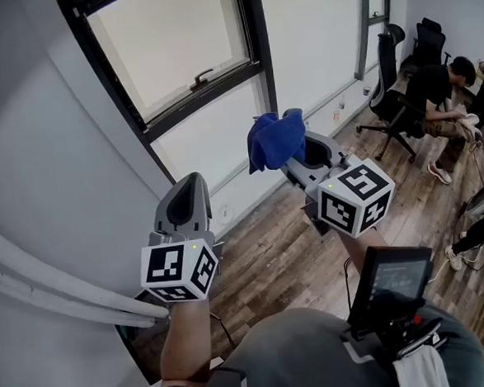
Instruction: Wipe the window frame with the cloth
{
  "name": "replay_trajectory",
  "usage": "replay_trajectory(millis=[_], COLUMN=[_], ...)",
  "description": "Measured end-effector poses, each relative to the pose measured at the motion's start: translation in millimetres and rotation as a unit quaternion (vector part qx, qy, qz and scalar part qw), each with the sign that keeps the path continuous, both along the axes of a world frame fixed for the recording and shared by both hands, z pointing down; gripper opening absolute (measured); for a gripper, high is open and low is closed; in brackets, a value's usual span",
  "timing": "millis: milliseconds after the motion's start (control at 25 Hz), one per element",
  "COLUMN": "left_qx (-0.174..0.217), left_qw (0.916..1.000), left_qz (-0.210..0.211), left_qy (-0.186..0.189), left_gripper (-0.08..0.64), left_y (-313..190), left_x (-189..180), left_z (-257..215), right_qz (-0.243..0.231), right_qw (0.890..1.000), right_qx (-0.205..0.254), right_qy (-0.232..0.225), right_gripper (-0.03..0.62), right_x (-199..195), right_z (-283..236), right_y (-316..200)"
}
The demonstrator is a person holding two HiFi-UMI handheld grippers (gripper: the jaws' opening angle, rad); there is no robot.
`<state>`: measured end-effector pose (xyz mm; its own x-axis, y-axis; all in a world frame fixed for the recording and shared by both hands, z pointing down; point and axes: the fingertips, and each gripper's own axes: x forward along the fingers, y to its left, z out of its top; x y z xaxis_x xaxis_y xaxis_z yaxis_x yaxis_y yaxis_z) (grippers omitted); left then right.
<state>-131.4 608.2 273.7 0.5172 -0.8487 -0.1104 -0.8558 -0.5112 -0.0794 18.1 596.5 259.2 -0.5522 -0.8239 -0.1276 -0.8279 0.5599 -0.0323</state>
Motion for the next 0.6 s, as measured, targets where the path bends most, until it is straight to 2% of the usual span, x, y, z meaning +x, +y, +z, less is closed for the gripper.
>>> replay_trajectory(millis=[600], left_qx=[-0.007], left_qw=[0.9999], left_qz=[-0.01], left_qy=[0.002], left_gripper=[0.009], left_y=[5], left_x=[-7], left_z=[14], right_qz=[0.002], right_qw=[1.0], right_qx=[-0.004], right_qy=[0.0], right_gripper=[0.143], right_x=[-7], right_z=[6], right_y=[5])
